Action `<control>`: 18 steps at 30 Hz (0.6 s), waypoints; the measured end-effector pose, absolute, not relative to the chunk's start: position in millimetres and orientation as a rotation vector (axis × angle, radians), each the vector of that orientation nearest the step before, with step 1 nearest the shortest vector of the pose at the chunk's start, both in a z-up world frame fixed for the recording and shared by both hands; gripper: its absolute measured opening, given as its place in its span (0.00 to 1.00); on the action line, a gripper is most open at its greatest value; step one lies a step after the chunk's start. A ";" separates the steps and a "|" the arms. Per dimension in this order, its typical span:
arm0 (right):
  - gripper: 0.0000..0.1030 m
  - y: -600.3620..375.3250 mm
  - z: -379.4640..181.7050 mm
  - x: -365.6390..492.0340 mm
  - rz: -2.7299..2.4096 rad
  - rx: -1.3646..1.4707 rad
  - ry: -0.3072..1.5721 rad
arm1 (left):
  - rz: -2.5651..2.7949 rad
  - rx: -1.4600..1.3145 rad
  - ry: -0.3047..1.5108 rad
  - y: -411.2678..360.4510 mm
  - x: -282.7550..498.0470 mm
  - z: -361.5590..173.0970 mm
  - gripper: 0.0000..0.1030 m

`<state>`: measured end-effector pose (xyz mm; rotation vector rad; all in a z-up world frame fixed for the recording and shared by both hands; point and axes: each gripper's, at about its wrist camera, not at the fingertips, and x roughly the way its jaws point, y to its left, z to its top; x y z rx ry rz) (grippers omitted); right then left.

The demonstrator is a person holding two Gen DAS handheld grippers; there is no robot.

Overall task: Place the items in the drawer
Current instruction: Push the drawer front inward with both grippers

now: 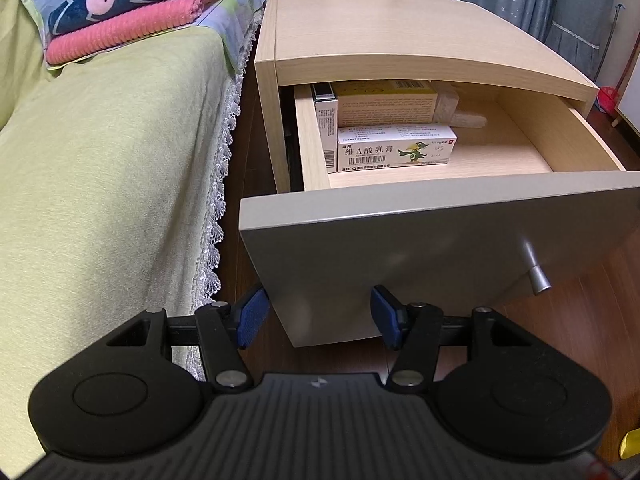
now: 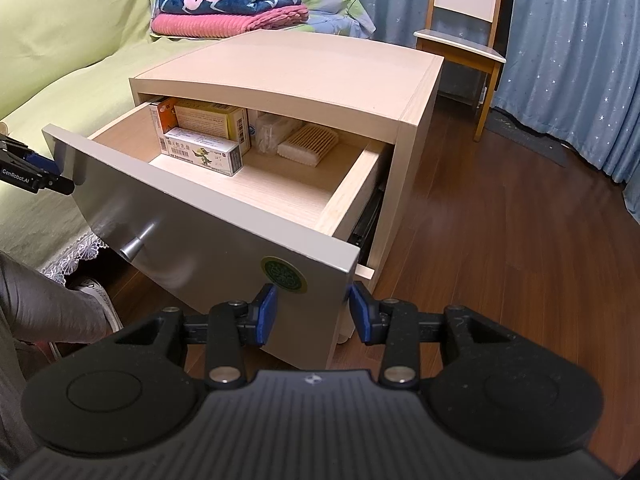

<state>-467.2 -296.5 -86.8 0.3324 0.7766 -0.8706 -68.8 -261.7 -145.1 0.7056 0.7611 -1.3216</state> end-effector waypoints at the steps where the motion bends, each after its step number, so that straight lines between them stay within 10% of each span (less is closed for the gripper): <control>1: 0.35 -296.6 -87.1 -467.0 -0.871 0.332 0.776 | -1.321 0.706 0.761 -261.9 -68.9 -144.9 0.58; 18: 0.35 -300.4 -90.3 -462.7 -0.889 0.330 0.761 | -1.304 0.708 0.747 -265.1 -72.9 -145.2 0.58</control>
